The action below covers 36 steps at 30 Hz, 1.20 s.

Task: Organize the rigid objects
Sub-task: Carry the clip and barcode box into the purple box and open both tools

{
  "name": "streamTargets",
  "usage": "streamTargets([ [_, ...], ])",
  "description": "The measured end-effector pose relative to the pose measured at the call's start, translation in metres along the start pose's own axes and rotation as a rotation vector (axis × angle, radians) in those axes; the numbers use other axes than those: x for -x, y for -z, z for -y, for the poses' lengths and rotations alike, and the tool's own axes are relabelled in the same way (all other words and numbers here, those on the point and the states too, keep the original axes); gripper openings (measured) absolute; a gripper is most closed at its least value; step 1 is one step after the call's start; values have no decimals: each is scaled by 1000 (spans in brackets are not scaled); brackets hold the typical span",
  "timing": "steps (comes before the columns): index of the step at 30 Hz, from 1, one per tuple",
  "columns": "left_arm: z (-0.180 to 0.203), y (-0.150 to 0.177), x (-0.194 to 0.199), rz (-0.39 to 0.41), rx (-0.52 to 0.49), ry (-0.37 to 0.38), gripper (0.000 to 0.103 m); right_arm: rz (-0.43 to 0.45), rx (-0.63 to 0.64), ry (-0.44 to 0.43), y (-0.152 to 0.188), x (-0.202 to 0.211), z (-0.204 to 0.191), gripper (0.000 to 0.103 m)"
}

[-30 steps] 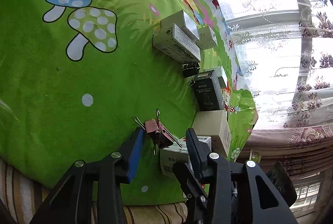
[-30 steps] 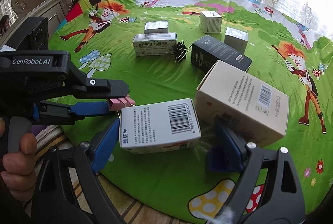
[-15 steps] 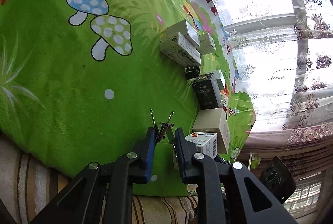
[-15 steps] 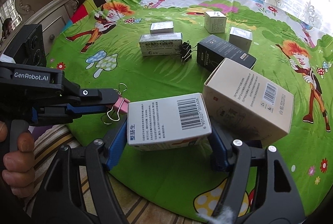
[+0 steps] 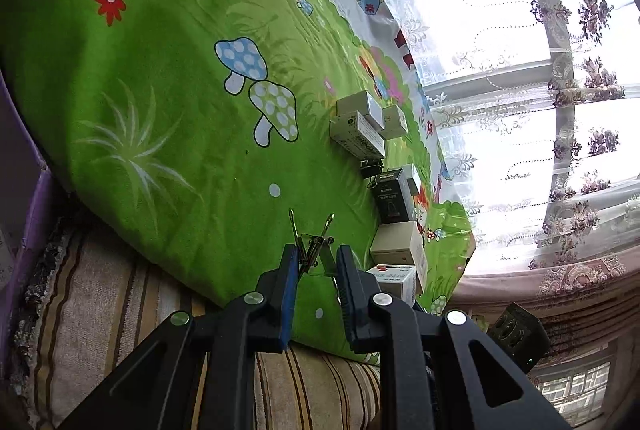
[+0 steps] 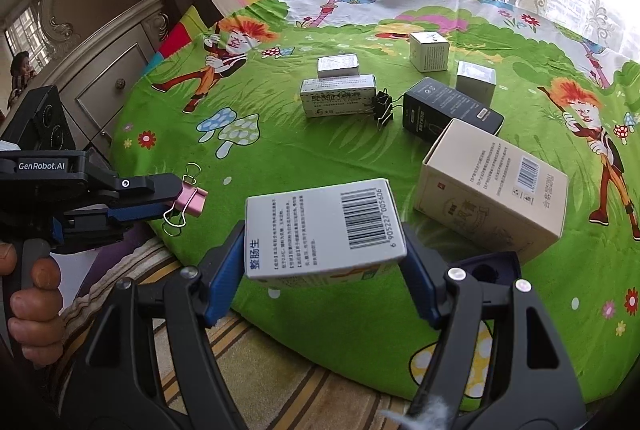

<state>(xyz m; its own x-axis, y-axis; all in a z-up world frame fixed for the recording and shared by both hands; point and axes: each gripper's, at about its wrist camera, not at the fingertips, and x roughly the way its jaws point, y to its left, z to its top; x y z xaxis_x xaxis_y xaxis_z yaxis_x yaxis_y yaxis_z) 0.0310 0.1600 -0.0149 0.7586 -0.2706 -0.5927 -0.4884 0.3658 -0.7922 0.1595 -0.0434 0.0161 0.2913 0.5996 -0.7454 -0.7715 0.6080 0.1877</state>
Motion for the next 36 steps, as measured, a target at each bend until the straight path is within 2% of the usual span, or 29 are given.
streamTargets([
  [7,-32,-5,49,83,37,-8,20,-24,24,-71,-2,4,-33,75],
  [14,-91,-10,117,199,98,-78,20,-48,106,-148,-6,5,-86,75],
  [26,-179,-10,214,397,201,-221,20,-134,340,-297,2,-12,-221,75],
  [32,-209,-7,240,449,247,-269,20,-213,454,-359,21,-34,-286,75],
  [36,-225,-3,249,458,262,-299,20,-255,502,-387,31,-46,-313,75],
])
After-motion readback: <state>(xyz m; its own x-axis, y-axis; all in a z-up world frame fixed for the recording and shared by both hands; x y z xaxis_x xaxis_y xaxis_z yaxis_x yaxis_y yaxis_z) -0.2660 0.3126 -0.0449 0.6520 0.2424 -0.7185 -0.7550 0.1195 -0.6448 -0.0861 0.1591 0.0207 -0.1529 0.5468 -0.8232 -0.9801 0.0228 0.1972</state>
